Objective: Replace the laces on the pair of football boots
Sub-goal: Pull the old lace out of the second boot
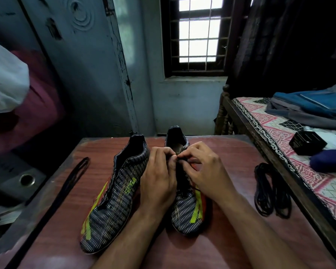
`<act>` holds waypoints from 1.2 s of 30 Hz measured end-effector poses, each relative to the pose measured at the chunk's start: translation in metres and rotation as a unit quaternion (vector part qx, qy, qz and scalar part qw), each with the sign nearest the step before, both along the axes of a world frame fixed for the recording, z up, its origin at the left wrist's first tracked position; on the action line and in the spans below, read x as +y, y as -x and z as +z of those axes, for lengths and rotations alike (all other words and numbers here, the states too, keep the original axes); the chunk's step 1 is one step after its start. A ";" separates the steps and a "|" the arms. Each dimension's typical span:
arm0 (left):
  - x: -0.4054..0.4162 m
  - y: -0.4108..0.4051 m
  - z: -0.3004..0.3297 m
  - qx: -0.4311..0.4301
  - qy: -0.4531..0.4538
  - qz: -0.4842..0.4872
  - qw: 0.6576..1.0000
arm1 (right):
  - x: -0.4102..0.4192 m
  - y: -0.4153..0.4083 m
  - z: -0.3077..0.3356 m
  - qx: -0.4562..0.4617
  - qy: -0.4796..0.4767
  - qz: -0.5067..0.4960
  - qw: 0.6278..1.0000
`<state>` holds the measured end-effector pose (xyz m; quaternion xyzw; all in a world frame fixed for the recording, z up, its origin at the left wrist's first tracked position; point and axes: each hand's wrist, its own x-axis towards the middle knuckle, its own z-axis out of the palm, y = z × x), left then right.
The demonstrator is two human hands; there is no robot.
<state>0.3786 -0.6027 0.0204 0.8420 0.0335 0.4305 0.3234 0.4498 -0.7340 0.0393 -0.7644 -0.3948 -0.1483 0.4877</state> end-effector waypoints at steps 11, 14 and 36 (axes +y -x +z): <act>0.003 -0.002 -0.001 0.042 -0.027 0.009 0.999 | 0.002 0.015 0.011 -0.130 -0.030 -0.039 0.990; 0.003 -0.003 -0.002 0.047 -0.045 0.005 0.998 | 0.002 0.017 0.013 -0.137 -0.041 -0.035 0.989; 0.000 -0.001 0.003 0.040 -0.007 0.036 0.999 | 0.000 -0.002 -0.007 0.001 0.023 -0.064 0.998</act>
